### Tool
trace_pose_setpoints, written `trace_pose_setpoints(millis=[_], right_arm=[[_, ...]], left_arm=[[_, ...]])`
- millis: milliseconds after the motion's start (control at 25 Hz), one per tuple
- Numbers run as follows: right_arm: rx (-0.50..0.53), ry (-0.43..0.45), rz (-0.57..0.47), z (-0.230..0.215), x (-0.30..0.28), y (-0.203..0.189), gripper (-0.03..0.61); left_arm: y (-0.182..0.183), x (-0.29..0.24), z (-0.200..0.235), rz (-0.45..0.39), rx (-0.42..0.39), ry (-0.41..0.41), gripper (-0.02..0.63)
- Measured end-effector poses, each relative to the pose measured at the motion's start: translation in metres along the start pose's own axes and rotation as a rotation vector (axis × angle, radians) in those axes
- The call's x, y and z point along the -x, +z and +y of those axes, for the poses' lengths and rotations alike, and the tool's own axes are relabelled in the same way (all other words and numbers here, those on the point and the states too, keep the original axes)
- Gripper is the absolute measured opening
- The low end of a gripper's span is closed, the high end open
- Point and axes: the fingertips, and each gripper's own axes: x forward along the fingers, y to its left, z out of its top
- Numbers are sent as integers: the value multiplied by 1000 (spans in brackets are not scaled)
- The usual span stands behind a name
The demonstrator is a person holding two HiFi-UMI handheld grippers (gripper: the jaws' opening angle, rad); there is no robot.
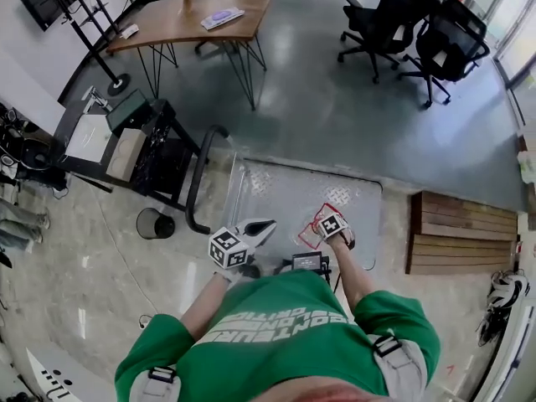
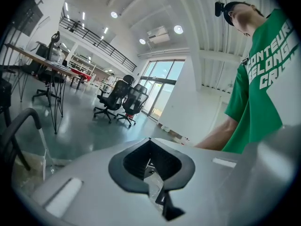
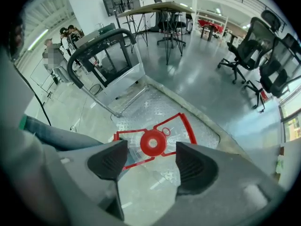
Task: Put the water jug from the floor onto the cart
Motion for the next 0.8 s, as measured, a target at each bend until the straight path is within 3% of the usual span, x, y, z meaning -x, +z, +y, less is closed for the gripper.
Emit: trace_pose_setpoints(millis=[160, 280, 400, 520, 600, 680, 800], right_arm=[[-29, -43, -80, -5, 33, 9, 295], [-70, -5, -156, 7, 56, 20, 257], [-100, -93, -154, -3, 83, 13, 195], [-135, 25, -269, 31, 100, 28, 134], [-133, -16, -316, 34, 117, 30, 85], [-113, -71, -390, 37, 138, 34, -8], [-85, -111, -493, 51, 176, 36, -8]], left_arm=[[0, 9, -6, -13, -16, -31, 9], [-2, 19, -12, -20, -23, -52, 9], [-7, 30, -19, -18, -28, -73, 9], [-13, 42, -27, -15, -33, -97, 9], [-18, 52, -31, -12, -35, -111, 9], [-24, 62, -32, -9, -36, -123, 9], [-33, 75, -34, -7, -36, -137, 9]])
